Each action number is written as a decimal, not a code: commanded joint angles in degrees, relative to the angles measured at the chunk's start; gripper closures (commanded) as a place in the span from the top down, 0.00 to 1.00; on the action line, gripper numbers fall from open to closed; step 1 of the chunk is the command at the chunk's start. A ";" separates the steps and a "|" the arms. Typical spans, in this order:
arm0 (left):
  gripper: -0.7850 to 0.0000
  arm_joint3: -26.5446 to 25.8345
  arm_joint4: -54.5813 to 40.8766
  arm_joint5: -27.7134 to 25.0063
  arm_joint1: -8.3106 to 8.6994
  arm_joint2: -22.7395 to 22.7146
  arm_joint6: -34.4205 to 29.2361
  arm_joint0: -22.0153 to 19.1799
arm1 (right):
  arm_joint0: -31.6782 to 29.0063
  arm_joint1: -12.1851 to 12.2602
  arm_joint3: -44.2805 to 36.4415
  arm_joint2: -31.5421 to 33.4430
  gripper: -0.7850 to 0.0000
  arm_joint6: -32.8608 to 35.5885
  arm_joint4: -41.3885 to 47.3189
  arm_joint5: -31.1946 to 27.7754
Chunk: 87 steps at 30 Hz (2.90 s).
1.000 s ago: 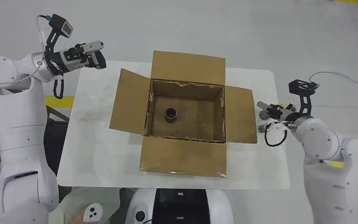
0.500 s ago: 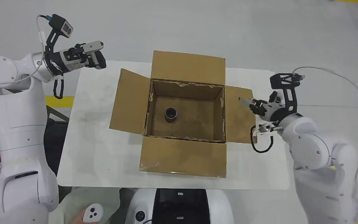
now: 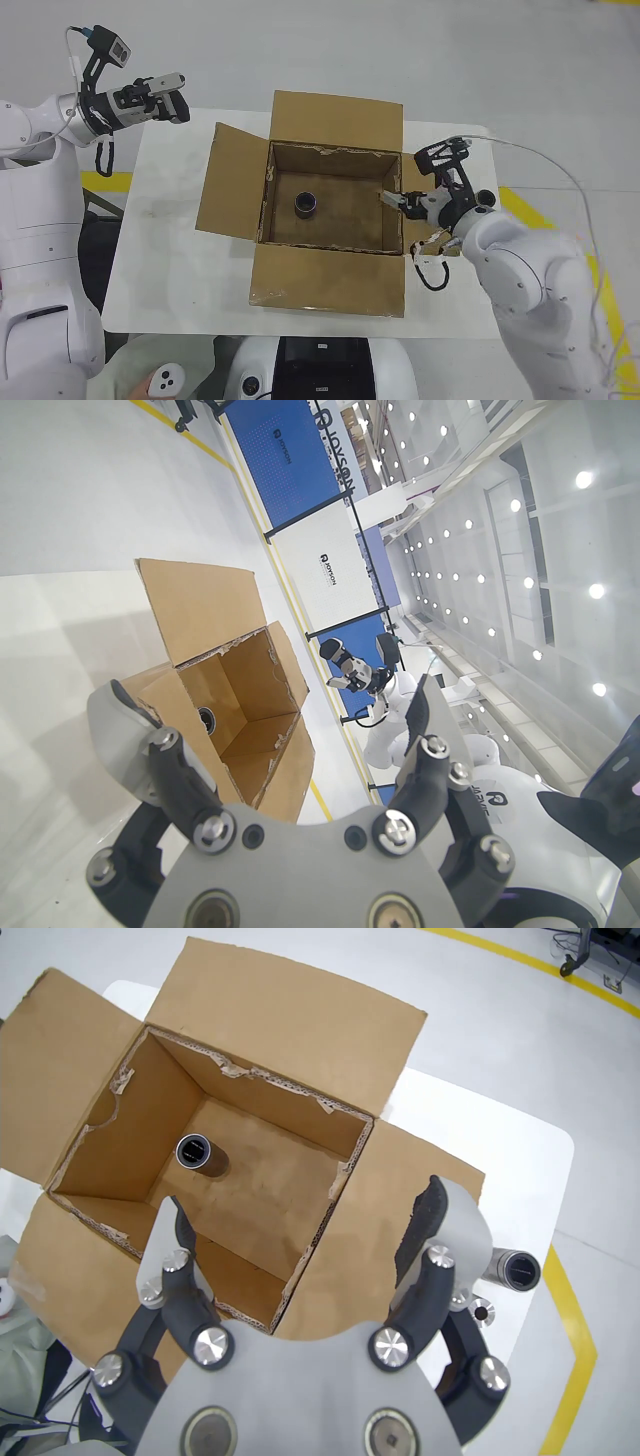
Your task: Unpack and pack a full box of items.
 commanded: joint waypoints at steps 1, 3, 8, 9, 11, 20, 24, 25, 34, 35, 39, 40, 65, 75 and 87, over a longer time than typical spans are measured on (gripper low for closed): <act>1.00 0.00 0.00 0.00 0.00 0.00 0.00 0.00 | 0.04 0.01 -0.01 -0.65 1.00 0.02 -0.49 -0.57; 1.00 0.00 0.00 0.00 0.00 0.00 0.00 0.00 | 0.04 0.01 -0.01 -0.65 1.00 0.02 -0.49 -0.57; 1.00 0.00 0.00 0.00 0.00 0.00 0.00 0.00 | 0.04 0.01 -0.01 -0.65 1.00 0.02 -0.49 -0.57; 1.00 0.00 0.00 0.00 0.00 0.00 0.00 0.00 | 0.04 0.01 -0.01 -0.65 1.00 0.02 -0.49 -0.57; 1.00 0.00 0.00 0.00 0.00 0.00 0.00 0.00 | 0.04 0.01 -0.01 -0.65 1.00 0.02 -0.49 -0.57; 1.00 0.00 0.00 0.00 0.00 0.00 0.00 0.00 | 0.04 0.01 -0.01 -0.65 1.00 0.02 -0.49 -0.57; 1.00 0.00 0.00 0.00 0.00 0.00 0.00 0.00 | 0.04 0.01 -0.01 -0.65 1.00 0.02 -0.49 -0.57; 1.00 0.00 0.00 0.00 0.00 0.00 0.00 0.00 | 0.04 0.01 -0.01 -0.65 1.00 0.02 -0.49 -0.57; 1.00 0.00 0.00 0.00 0.00 0.00 0.00 0.00 | 3.25 -0.13 0.53 -5.25 1.00 -1.07 0.16 -7.79; 1.00 0.00 0.00 0.00 0.00 0.00 0.00 0.00 | 4.44 -0.22 1.01 -6.57 1.00 -0.72 0.20 -9.10; 1.00 0.00 0.00 0.00 0.00 0.00 0.00 0.00 | 10.07 -0.85 4.32 -12.42 1.00 1.17 -0.25 -12.86; 1.00 0.00 0.00 0.00 0.00 0.00 0.00 0.00 | 11.54 -1.07 5.46 -13.89 1.00 1.63 -0.55 -13.22; 1.00 0.00 0.00 0.00 0.00 0.00 0.00 0.00 | 38.60 -9.59 38.30 -37.88 1.00 3.99 9.27 -15.96; 1.00 0.00 0.00 0.00 0.00 0.00 0.00 0.00 | 42.32 -12.69 46.98 -43.22 1.00 3.00 8.27 -17.65; 1.00 0.00 0.00 0.00 0.00 0.00 0.00 0.00 | 46.39 -17.20 57.84 -48.13 1.00 2.11 9.70 -20.79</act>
